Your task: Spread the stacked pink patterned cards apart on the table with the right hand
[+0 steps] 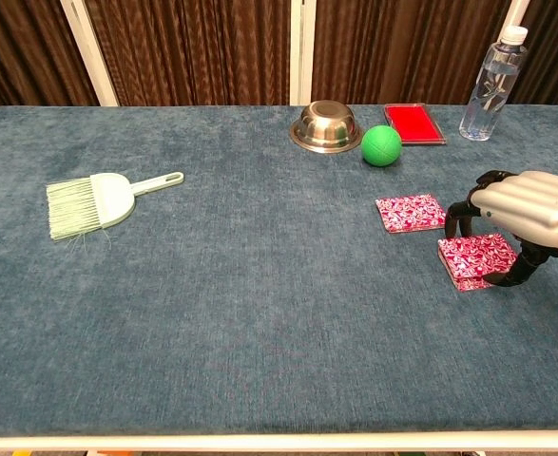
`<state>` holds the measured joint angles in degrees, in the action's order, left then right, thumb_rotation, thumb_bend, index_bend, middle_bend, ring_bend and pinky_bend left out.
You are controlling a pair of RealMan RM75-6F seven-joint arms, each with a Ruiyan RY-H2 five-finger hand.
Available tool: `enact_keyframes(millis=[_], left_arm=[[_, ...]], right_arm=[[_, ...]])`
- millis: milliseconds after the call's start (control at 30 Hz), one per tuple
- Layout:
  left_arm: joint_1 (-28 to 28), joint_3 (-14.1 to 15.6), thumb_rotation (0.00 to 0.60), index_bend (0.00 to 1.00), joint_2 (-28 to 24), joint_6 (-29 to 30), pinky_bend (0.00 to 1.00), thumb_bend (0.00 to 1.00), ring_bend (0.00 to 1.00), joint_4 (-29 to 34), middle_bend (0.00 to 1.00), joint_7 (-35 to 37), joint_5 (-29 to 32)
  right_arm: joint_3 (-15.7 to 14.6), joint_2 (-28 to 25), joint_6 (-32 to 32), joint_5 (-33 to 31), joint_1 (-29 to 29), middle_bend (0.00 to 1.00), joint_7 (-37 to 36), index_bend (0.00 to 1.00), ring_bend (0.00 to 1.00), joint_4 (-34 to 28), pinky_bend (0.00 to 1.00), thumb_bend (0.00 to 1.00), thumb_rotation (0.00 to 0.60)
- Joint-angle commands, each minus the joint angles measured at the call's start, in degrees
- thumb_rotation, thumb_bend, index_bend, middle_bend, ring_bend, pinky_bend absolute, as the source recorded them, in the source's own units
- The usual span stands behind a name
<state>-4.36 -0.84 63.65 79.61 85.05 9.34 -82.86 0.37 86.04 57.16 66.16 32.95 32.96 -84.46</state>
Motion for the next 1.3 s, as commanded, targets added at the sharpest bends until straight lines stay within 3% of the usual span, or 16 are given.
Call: enact_keyframes(millis=[33, 333, 600, 1000, 1200, 1300], left_arm=[[-0.03, -0.01, 0.6, 0.2, 0.03, -0.05, 0.24, 0.0, 0.11, -0.02, 0.13, 0.01, 0.01], [-0.12, -0.04, 0.6, 0.2, 0.0, -0.09, 0.24, 0.0, 0.11, 0.13, 0.13, -0.21, -0.09], [-0.44, 0.23, 0.6, 0.2, -0.52, -0.51, 0.24, 0.0, 0.11, 1.01, 0.13, -0.52, -0.63], [-0.52, 0.05, 0.6, 0.2, -0.9, -0.35, 0.24, 0.0, 0.11, 2.06, 0.13, -1.88, -0.33], [-0.71, -0.05, 0.6, 0.2, -0.88, -0.78, 0.24, 0.0, 0.11, 2.29, 0.13, -2.11, 0.06], [-0.7, -0.03, 0.6, 0.2, -0.92, -0.67, 0.24, 0.0, 0.11, 2.22, 0.13, -2.04, -0.05]], right_arm=[[0.21, -0.5, 0.53, 0.57, -0.17, 0.42, -0.42, 0.4, 0.17, -0.55, 0.02, 0.2, 0.6], [3.55, -2.98, 1.41, -0.91, 0.49, 0.42, -1.25, 0.41, 0.17, -0.39, 0.02, 0.2, 0.6], [7.26, -1.78, -4.33, -4.94, 3.84, 0.42, -5.0, 0.41, 0.18, 8.3, 0.02, 0.2, 0.6], [6.28, 4.99, -9.99, -1.03, 5.74, 0.42, -14.56, 0.41, 0.18, 25.23, 0.0, 0.2, 0.6], [5.88, 6.77, -10.71, 0.18, 5.91, 0.4, -15.7, 0.41, 0.17, 28.82, 0.0, 0.2, 0.6], [5.95, 6.81, -11.56, -0.14, 6.09, 0.35, -15.27, 0.33, 0.13, 29.14, 0.0, 0.15, 0.6]])
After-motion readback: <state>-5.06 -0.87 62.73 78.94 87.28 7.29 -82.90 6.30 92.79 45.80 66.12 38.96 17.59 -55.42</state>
